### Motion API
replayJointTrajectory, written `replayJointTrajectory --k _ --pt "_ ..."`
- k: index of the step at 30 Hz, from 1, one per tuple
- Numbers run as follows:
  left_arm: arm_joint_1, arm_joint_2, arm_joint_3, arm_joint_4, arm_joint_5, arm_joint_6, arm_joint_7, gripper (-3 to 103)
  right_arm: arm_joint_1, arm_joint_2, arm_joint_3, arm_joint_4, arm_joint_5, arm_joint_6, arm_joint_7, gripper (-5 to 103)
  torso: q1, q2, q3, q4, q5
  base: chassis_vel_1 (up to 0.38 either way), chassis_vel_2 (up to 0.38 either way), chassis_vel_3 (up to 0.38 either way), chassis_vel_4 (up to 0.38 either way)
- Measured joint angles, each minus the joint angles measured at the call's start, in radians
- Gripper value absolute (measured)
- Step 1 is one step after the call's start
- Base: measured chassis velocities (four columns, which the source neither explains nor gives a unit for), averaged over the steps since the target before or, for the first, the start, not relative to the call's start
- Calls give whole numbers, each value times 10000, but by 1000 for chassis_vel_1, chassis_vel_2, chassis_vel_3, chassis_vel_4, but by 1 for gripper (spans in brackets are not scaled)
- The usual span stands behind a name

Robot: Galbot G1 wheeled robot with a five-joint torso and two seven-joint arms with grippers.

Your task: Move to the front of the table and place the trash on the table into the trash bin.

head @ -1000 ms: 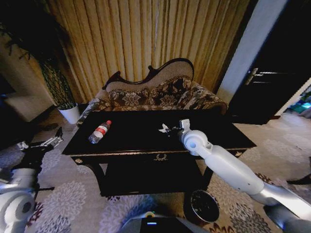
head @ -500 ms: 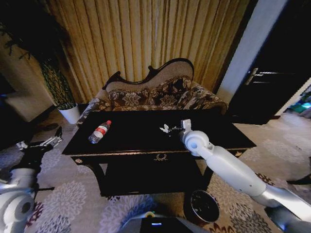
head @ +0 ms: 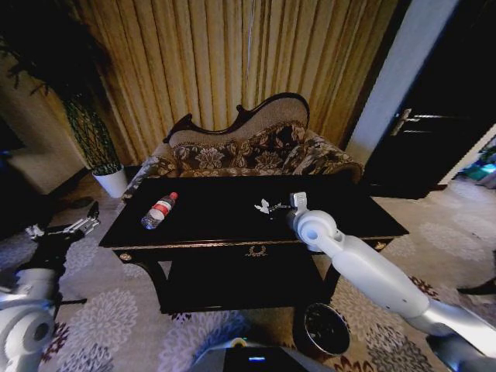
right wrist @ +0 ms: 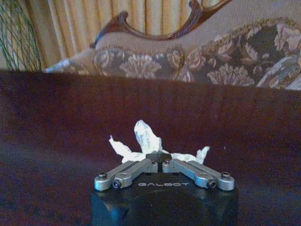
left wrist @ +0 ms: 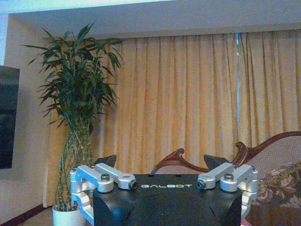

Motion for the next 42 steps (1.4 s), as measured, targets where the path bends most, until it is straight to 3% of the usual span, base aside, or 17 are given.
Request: replayJointTrajectory --k 8,14,18,24,33,42 --pt "-38 -34 85 -4 7 6 -2 100 -367 -66 685 57 -795 1382 -840 0 0 0 0 2 0 0 0 0 0" --pt "-118 23 165 133 -29 -43 15 100 -1909 -217 2171 144 -2701 2928 -2355 0 0 0 0 -2 2 0 0 0 0" --pt "-150 66 239 224 -38 -137 91 100 -2615 -281 2884 229 -3457 3521 -2666 0 0 0 0 0 1 0 0 0 0" --pt "-111 215 215 367 -101 -286 265 100 -3575 -284 3965 41 -4336 3789 -3186 0 -1 0 -1 1 0 0 0 0 0" --pt "-180 524 299 573 -231 -328 327 100 -4559 -602 5467 -907 -4577 4406 -3625 0 0 0 0 1 0 0 0 0 0" --pt "-184 716 299 768 -289 -385 354 100 -5724 -392 6804 -997 -4806 4441 -3654 0 0 0 -1 0 0 0 0 0 0"
